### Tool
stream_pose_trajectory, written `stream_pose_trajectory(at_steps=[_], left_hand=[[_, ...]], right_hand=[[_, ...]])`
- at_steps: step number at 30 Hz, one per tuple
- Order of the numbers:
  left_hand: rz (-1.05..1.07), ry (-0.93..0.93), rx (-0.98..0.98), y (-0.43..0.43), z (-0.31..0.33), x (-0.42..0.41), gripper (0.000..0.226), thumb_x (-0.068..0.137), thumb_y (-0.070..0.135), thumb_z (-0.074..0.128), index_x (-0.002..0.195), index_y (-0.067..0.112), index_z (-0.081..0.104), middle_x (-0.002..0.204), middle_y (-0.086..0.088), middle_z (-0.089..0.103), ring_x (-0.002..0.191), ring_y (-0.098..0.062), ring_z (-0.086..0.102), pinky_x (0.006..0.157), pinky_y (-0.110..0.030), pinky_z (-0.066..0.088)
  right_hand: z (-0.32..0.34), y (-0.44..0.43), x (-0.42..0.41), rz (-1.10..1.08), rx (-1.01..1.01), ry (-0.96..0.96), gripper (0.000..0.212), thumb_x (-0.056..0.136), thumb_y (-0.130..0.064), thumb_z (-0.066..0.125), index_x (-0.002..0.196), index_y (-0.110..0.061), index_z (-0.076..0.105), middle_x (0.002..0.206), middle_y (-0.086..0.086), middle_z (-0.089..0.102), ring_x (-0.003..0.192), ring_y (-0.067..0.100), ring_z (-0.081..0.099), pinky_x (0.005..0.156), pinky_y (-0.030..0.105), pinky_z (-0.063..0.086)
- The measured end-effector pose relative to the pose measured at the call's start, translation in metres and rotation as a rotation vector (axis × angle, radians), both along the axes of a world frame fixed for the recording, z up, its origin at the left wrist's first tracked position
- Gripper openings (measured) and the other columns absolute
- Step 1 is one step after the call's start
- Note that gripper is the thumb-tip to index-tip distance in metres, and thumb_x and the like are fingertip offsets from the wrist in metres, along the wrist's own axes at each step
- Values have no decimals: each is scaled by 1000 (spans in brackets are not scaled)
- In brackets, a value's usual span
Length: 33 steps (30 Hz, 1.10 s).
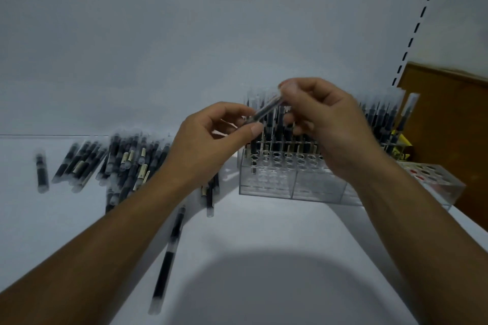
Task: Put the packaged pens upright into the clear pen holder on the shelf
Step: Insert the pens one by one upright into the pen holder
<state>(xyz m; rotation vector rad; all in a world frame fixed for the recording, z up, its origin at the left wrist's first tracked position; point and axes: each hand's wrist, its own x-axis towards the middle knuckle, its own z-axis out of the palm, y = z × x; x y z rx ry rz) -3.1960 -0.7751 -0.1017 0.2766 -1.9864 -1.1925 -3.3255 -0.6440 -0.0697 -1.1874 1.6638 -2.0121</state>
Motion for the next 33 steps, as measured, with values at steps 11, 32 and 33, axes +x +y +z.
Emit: stream_pose_trajectory(at_steps=[11, 32, 33], left_hand=[[-24, -588, -267, -10, -14, 3, 64, 64, 65, 70, 121, 40, 53, 108, 26, 57, 93, 16, 52, 81, -14, 44], [-38, -558, -206, -11, -11, 1, 58, 49, 67, 74, 94, 32, 62, 90, 14, 64, 79, 0, 63, 78, -25, 54], [-40, -558, -201, -11, -11, 2, 59, 49, 67, 74, 94, 31, 63, 90, 14, 64, 80, -1, 63, 79, -26, 55]], right_hand=[[4, 11, -22, -328, -58, 148, 14, 95, -22, 62, 106, -13, 65, 83, -8, 68, 64, 0, 64, 56, 16, 50], [22, 0, -2, -181, 373, 604, 10, 91, -30, 66, 97, -23, 70, 81, -11, 68, 63, 1, 63, 63, 16, 52], [25, 1, 0, -135, 402, 615, 9, 91, -29, 66, 97, -23, 70, 80, -11, 67, 61, -2, 61, 61, 14, 50]])
